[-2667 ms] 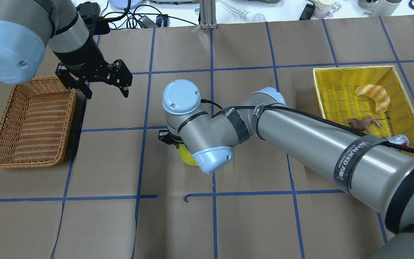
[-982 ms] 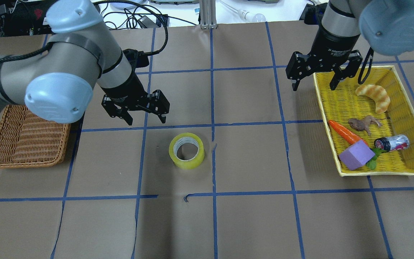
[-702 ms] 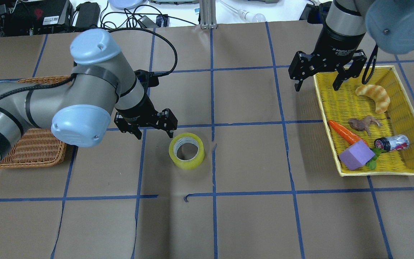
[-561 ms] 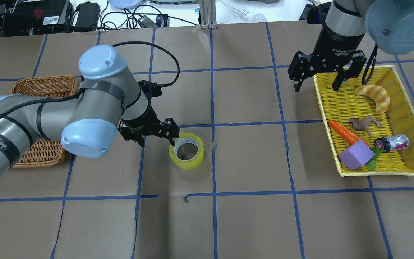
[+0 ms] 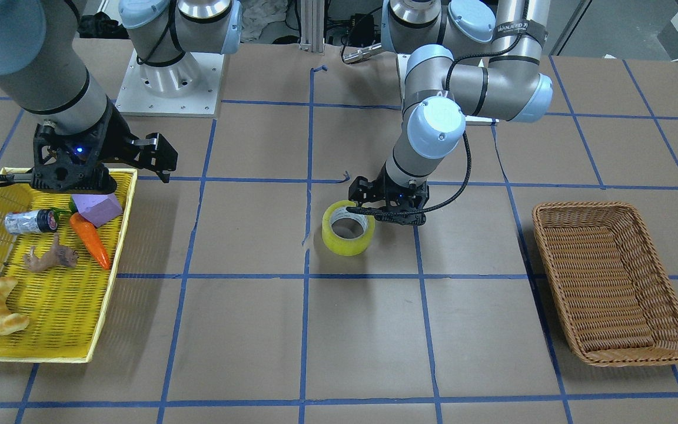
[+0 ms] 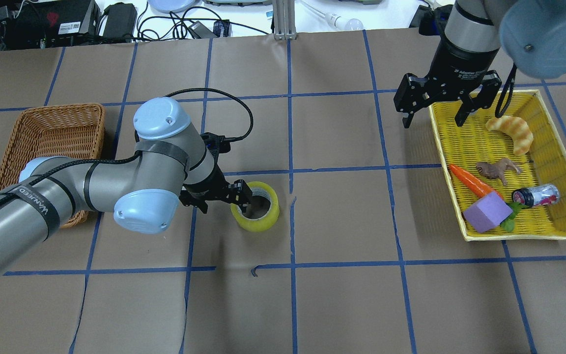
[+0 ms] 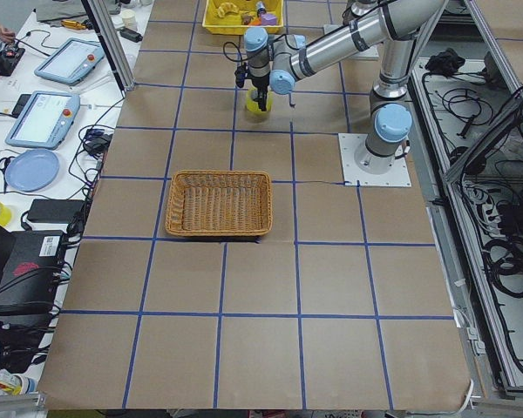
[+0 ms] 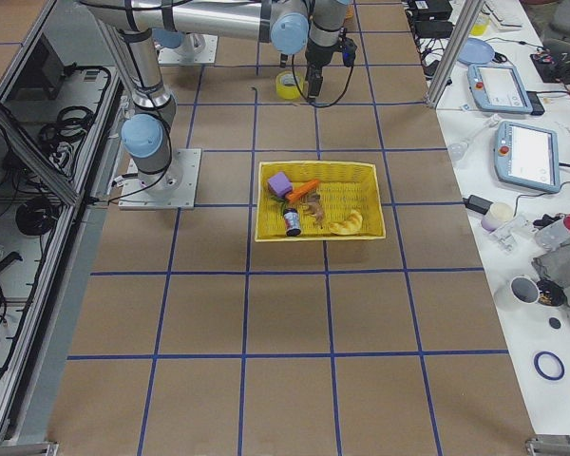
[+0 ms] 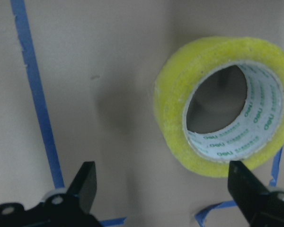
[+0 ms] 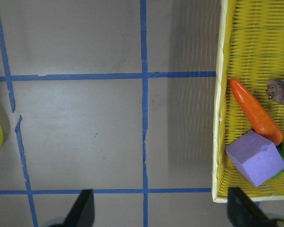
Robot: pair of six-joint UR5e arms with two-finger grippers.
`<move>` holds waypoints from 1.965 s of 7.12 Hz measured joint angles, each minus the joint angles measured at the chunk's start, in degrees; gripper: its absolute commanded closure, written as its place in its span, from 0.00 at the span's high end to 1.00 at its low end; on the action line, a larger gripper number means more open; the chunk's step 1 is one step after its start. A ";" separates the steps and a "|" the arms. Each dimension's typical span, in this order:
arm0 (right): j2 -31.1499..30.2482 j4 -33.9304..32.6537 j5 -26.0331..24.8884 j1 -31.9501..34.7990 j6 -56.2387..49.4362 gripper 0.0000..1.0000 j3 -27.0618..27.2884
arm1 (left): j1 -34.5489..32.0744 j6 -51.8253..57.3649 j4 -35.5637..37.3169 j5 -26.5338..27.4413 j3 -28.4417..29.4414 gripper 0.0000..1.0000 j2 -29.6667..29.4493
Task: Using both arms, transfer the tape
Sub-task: 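Move the left gripper to the tape roll while the right gripper withdraws, then grasp the tape roll's rim with the left gripper and lift, then carry the tape roll into the wicker basket with the left gripper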
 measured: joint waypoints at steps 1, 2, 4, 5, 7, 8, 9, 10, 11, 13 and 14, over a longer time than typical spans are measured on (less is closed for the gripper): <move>-0.03 -0.80 -0.21 0.04 0.24 1.00 -0.23 | -0.03 0.03 2.57 0.10 0.04 1.00 -1.92; -0.05 -1.29 -0.29 0.07 0.31 1.00 -0.28 | -0.05 0.05 5.19 0.20 0.06 0.88 -3.84; -0.30 -1.49 -0.27 0.09 0.30 1.00 -0.39 | -0.06 0.65 8.73 0.30 0.10 0.26 -5.97; -0.68 -1.49 -0.05 0.09 0.28 1.00 -0.47 | -0.06 1.44 9.34 0.40 0.13 0.06 -6.18; -0.70 -1.43 0.71 0.12 -0.05 1.00 -0.03 | 0.02 3.56 9.38 2.09 0.35 0.00 -5.33; -0.58 -1.21 0.57 0.15 -0.45 1.00 0.21 | 0.12 4.33 9.09 3.32 0.54 0.00 -4.88; -0.66 -0.89 0.19 0.15 -0.63 1.00 0.45 | 0.40 4.98 8.72 3.99 0.84 0.00 -4.40; -1.02 0.26 -0.03 0.16 -0.66 1.00 0.54 | 1.14 6.70 7.48 5.57 1.60 0.00 -3.62; -1.19 1.99 -0.03 0.25 -0.67 1.00 0.52 | 2.74 9.86 4.12 8.13 3.34 0.00 -2.28; -0.44 -2.11 0.27 0.34 -0.46 1.00 0.37 | 8.19 15.21 -6.28 10.61 9.07 0.00 1.23; -0.49 -3.91 1.39 0.41 -0.47 1.00 -0.09 | 12.05 19.56 -9.75 11.58 11.23 0.00 2.55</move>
